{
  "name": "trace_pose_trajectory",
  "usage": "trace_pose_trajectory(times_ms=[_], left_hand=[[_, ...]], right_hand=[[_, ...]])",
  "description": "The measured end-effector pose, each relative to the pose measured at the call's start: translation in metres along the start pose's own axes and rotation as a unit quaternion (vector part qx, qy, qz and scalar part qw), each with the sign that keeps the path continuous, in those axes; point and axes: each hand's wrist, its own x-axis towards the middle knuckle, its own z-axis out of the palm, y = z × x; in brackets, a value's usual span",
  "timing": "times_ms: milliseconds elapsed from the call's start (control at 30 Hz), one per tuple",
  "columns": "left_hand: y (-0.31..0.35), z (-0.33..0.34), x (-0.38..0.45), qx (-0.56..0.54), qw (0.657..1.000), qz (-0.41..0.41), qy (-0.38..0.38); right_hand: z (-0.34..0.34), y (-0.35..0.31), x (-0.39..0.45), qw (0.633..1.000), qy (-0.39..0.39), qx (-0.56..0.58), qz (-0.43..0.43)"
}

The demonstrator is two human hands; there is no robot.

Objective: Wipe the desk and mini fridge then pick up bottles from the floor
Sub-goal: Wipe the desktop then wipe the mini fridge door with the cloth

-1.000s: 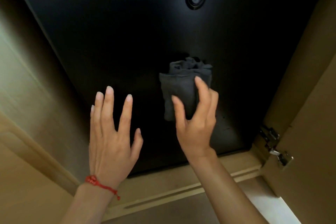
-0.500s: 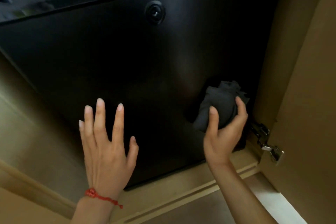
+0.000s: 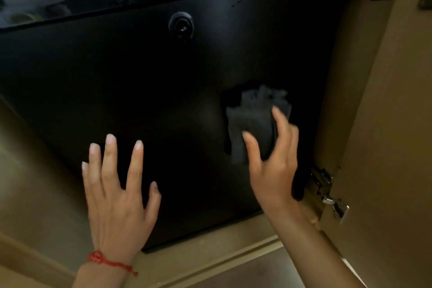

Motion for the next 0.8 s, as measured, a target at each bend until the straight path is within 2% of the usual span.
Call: trace_pose_trajectory(times_ms=[100, 200, 333, 467, 567, 733, 800], left_hand=[[0.002, -0.002, 0.001, 0.003, 1.000, -0.004, -0.002], [0.003, -0.003, 0.001, 0.003, 1.000, -0.006, -0.007], [0.003, -0.003, 0.000, 0.004, 1.000, -0.003, -0.004], [0.010, -0.002, -0.003, 0.001, 1.000, 0.009, -0.004], [0.019, 0.001, -0.008, 0.002, 0.999, 0.031, -0.018], [0.023, 0.003, -0.012, 0.007, 0.999, 0.025, -0.046], [0.024, 0.004, -0.012, 0.004, 0.998, 0.022, -0.054]], right_hand=[[-0.010, 0.010, -0.007, 1.000, -0.017, -0.003, 0.011], [-0.006, -0.007, 0.030, 0.999, 0.029, 0.018, -0.012], [0.004, -0.035, 0.093, 0.992, 0.086, 0.040, -0.086], [0.003, -0.026, 0.090, 0.991, 0.083, 0.035, -0.094], [-0.009, 0.010, 0.046, 0.997, 0.040, 0.014, -0.061], [-0.034, 0.067, -0.036, 0.995, -0.095, -0.012, 0.038], [-0.037, 0.074, -0.046, 0.993, -0.104, -0.008, 0.062]])
